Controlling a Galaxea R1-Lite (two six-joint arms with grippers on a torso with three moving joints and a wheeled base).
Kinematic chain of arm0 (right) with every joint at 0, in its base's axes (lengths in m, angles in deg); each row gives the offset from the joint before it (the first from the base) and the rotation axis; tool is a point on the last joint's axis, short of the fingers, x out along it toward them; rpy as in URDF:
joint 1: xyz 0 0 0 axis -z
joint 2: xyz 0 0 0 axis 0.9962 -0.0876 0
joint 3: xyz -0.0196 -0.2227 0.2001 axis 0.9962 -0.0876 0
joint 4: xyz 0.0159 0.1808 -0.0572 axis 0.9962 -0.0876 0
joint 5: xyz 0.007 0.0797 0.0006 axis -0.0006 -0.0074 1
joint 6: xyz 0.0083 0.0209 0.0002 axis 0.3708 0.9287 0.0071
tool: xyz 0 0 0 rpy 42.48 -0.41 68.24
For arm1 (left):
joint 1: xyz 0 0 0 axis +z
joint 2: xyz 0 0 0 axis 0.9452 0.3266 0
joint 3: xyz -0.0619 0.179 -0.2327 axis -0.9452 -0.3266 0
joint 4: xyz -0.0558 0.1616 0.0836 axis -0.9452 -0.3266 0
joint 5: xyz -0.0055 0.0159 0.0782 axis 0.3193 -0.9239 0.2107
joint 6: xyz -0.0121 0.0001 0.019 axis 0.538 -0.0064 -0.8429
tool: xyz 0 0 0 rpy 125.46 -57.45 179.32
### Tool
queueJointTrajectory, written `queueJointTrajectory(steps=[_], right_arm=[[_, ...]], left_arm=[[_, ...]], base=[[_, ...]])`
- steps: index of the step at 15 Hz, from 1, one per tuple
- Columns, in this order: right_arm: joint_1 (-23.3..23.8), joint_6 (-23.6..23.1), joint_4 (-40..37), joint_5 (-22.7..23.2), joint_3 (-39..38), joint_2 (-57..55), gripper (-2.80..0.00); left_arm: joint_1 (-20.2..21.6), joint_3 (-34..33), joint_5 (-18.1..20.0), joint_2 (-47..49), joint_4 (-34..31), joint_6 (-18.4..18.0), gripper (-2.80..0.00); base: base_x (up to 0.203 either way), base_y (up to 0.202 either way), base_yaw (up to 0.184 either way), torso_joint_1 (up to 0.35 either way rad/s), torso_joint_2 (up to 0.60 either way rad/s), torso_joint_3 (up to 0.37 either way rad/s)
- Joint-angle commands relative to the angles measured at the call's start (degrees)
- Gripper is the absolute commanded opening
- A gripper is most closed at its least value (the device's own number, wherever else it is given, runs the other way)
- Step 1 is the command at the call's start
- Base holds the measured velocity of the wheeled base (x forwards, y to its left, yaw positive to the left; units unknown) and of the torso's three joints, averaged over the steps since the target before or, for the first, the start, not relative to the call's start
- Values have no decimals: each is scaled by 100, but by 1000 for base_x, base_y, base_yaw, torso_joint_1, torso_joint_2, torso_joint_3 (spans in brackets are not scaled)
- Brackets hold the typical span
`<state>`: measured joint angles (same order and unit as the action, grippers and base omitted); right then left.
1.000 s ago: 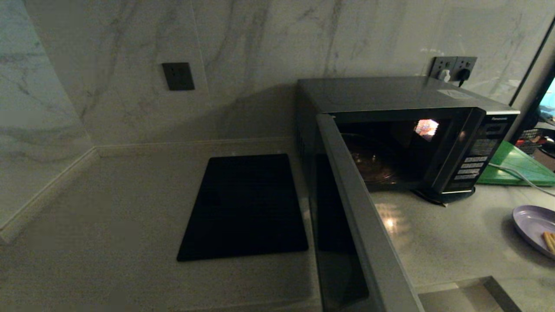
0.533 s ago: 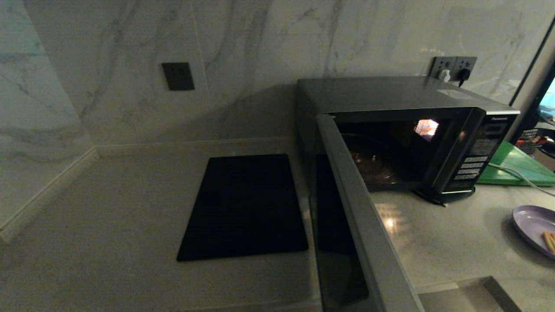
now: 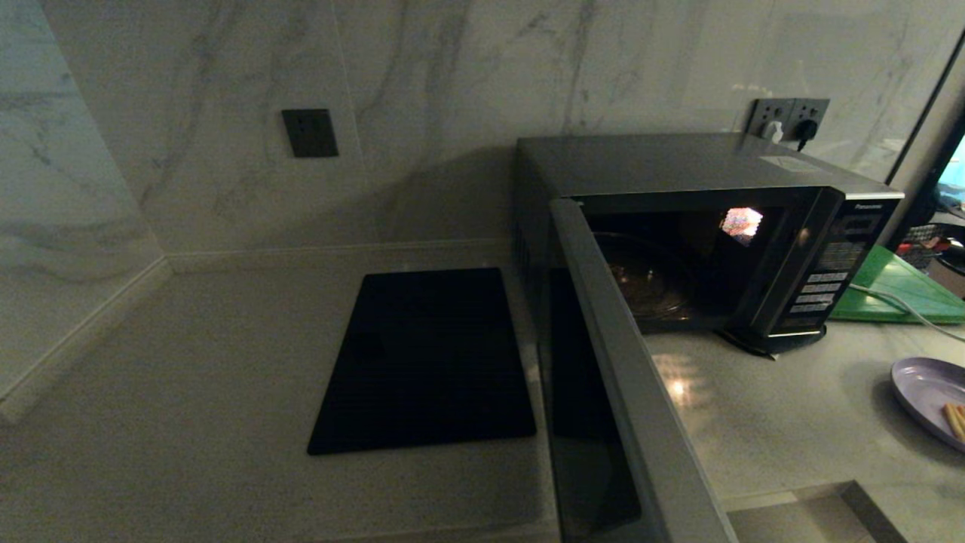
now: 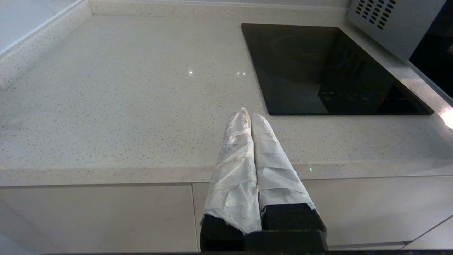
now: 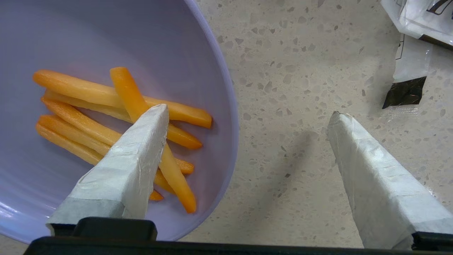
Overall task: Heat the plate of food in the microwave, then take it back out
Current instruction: Put the plate in the microwave oven
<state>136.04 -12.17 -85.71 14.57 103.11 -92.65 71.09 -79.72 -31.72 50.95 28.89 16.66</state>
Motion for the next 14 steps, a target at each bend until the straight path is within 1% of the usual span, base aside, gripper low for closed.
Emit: queueJointTrajectory(steps=[1,14], right_arm=[[0,14,-30,6,7,-8,-280],[9,23,-37,-3,-2,74,-280]], left_arm=[[2,0,-3,-1,3,4,-280],[2,0,-3,-1,4,4,-280]], base=[[0,0,0,0,0,0],[0,0,0,0,0,0]])
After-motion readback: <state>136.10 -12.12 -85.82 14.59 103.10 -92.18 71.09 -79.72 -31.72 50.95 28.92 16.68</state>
